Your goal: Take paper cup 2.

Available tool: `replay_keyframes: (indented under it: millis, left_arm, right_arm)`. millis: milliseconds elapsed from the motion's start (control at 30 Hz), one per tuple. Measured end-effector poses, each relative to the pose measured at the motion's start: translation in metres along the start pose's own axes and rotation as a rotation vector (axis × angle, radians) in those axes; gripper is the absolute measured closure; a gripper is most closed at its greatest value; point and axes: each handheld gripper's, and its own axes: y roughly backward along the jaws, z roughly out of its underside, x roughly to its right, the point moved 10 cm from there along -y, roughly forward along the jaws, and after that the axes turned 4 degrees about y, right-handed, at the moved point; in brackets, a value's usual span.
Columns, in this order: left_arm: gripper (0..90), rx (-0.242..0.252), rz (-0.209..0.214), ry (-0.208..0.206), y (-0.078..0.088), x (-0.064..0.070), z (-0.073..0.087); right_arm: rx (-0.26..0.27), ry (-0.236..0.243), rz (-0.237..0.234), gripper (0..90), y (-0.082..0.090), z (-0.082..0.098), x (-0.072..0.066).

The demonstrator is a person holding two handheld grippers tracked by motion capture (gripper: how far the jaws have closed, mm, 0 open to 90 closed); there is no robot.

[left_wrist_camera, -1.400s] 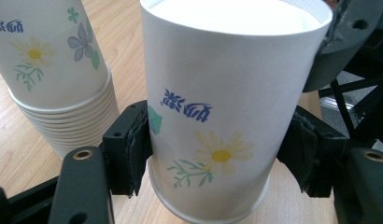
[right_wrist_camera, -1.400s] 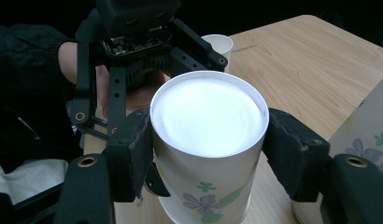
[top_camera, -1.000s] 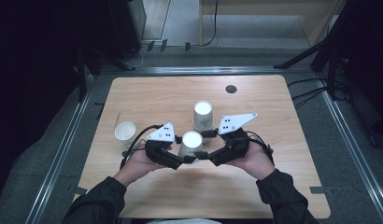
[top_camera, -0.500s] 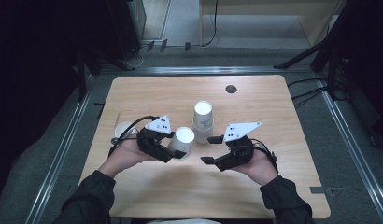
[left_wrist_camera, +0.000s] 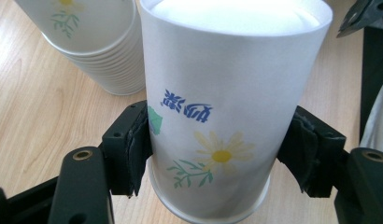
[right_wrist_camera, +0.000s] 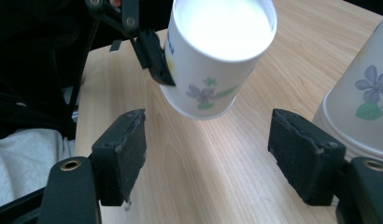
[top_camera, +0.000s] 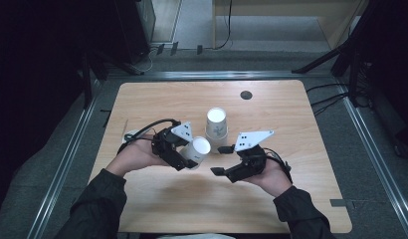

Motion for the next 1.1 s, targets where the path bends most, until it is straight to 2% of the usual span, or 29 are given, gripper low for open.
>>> replay_keyframes:
  millis: [67, 300, 400, 867, 967, 1100]
  left_arm:
    - [30.9, 0.002, 0.013, -0.005, -0.004, 0.002, 0.0]
    - [30.4, -0.072, 0.016, -0.042, -0.02, 0.011, 0.009]
    - [30.4, -0.094, 0.021, -0.075, -0.024, 0.016, 0.01]
    - [30.2, -0.125, 0.059, -0.146, -0.037, 0.037, 0.008]
    - [30.3, -0.126, 0.062, -0.144, -0.038, 0.038, 0.008]
    - [30.3, -0.125, 0.061, -0.142, -0.038, 0.038, 0.008]
  right_arm:
    - [0.0, -0.002, -0.003, 27.9, -0.001, 0.0, 0.0]
    - [-0.021, 0.01, -0.021, 26.5, -0.01, 0.004, 0.0]
    - [-0.029, 0.019, -0.031, 25.5, -0.014, 0.005, -0.002]
    - [-0.058, 0.041, -0.082, 24.9, -0.026, 0.007, -0.012]
    - [-0.065, 0.046, -0.096, 27.1, -0.027, 0.007, -0.015]
    - [-0.075, 0.057, -0.11, 34.4, -0.027, 0.008, -0.018]
